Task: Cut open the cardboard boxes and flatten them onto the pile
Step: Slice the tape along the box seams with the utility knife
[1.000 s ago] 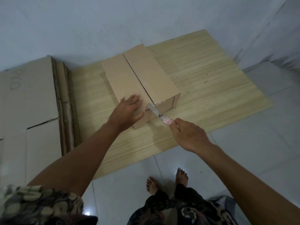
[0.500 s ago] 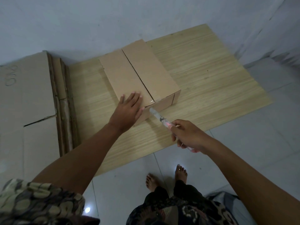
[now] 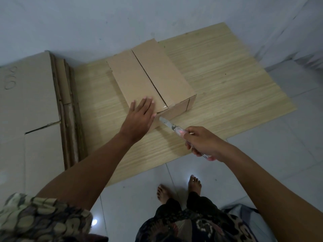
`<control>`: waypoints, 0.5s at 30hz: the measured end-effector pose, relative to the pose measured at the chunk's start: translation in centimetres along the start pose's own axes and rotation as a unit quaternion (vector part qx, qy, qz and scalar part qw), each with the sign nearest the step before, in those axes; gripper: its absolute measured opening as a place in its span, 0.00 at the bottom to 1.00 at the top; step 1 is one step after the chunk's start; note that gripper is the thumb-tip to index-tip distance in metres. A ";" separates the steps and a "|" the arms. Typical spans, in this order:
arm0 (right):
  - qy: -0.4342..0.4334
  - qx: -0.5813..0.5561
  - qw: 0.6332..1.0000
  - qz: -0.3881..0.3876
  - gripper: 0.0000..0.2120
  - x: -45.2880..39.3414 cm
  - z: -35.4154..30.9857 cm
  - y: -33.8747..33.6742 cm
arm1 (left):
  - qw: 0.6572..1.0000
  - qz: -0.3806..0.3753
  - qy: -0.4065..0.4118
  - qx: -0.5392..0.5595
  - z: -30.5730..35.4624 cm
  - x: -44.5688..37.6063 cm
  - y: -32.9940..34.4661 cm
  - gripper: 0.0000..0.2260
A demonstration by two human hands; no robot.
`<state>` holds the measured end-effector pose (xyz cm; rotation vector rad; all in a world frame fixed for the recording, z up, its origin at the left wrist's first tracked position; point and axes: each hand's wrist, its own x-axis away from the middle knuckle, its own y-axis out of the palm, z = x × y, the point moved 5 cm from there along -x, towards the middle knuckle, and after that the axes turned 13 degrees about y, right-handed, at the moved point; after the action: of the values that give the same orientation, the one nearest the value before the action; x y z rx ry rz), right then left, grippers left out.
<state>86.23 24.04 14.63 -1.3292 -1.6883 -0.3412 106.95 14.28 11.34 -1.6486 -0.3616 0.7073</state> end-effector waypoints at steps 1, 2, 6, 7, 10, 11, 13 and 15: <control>0.003 -0.006 1.000 0.000 0.16 -0.2 0.1 0.0 | 1.000 0.002 0.000 0.001 0.0 0.0 0.0 0.22; 0.006 -0.007 1.000 0.001 0.17 -0.2 0.1 0.0 | 1.000 0.003 -0.001 0.004 0.0 0.0 -0.1 0.22; -0.005 0.009 1.000 0.016 0.18 0.3 -0.6 -0.2 | 1.000 0.001 -0.008 0.014 0.0 -0.1 -0.1 0.22; -0.006 0.009 1.000 0.018 0.18 0.3 -0.8 -0.1 | 1.000 0.000 -0.009 0.018 0.1 -0.1 -0.1 0.22; 0.004 -0.005 1.000 0.018 0.17 0.0 -1.1 -0.1 | 1.000 0.000 -0.010 0.027 0.1 0.0 0.0 0.22; 0.010 -0.008 1.000 0.019 0.17 0.0 -1.1 -0.1 | 1.000 0.001 -0.009 0.026 -0.1 0.0 0.0 0.22; 0.019 -0.006 1.000 0.020 0.17 0.1 -1.1 -0.3 | 1.000 0.002 -0.010 0.022 -0.2 0.0 0.0 0.22; 0.024 -0.008 1.000 0.018 0.18 0.2 -1.1 -0.4 | 1.000 -0.002 -0.013 0.022 -0.1 -0.1 0.1 0.22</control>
<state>86.37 23.23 15.48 -1.3515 -1.6239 -0.3630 106.89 14.14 11.29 -1.5969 -0.3656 0.7292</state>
